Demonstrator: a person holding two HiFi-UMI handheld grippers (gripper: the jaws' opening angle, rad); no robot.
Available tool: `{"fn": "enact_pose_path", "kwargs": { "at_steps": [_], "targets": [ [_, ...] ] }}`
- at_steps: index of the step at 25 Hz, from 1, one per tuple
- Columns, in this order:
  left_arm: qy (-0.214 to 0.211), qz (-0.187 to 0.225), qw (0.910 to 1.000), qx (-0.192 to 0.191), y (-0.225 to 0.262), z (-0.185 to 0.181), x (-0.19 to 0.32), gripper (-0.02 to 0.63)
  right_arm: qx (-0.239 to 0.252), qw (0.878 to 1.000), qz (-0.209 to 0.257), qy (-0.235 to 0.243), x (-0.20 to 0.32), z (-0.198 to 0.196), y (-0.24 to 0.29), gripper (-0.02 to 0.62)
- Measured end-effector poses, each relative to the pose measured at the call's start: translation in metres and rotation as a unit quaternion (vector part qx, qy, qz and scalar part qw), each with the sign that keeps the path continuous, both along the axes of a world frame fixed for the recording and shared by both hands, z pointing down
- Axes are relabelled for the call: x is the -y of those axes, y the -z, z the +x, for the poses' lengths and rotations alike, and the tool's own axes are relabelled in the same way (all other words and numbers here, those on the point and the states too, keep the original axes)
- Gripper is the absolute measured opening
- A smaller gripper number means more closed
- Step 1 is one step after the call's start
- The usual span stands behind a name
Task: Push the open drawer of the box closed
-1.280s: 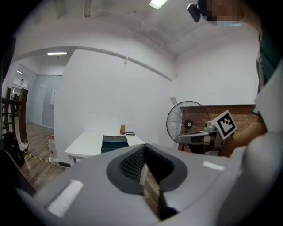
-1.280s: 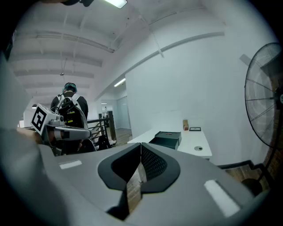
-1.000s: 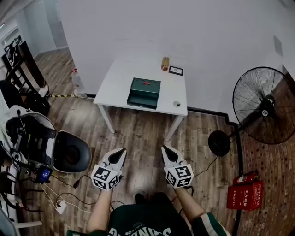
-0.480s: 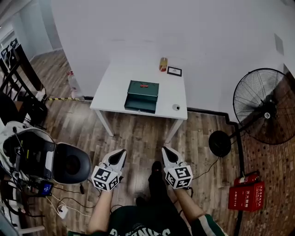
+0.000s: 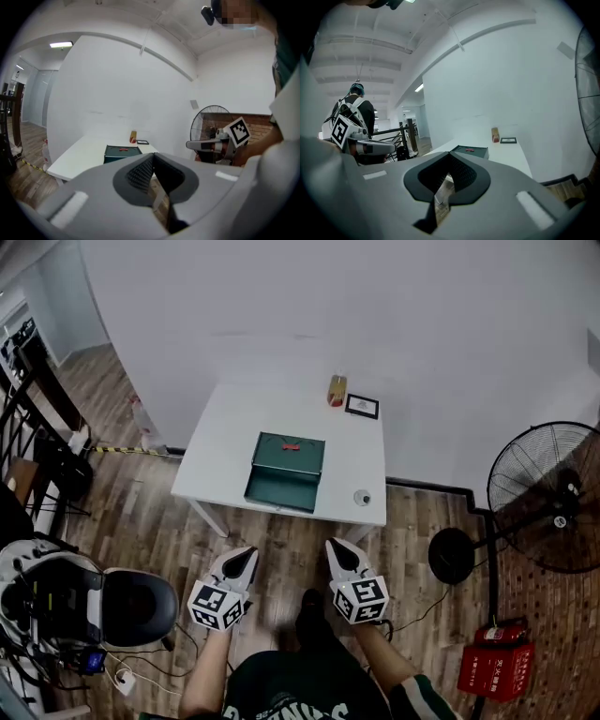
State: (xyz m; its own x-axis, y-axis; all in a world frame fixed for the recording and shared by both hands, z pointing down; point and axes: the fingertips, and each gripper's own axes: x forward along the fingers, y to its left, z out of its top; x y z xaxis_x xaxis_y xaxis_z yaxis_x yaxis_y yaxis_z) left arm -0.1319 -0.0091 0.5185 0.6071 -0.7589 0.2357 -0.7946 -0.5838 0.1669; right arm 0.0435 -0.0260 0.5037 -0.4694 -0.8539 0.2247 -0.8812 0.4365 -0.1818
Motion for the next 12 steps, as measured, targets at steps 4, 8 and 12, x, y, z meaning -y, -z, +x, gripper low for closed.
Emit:
{"fn": "enact_pose_path", "kwargs": {
  "at_steps": [4,8,12],
  "targets": [
    [0.016,-0.001,0.9999,-0.002,-0.002,0.008,0.048,0.051,-0.01,1.0,0.004,0.021,0.05,0.003,0.003,0.002],
    [0.029,-0.004,0.9996,0.0,-0.001,0.022,0.095,0.051,-0.017,0.999,0.005,0.042,0.103,0.011,0.003,0.002],
    [0.038,-0.01,0.9992,0.0,-0.004,0.027,0.124,0.051,-0.017,0.998,0.002,0.06,0.139,0.011,0.001,0.002]
  ]
}}
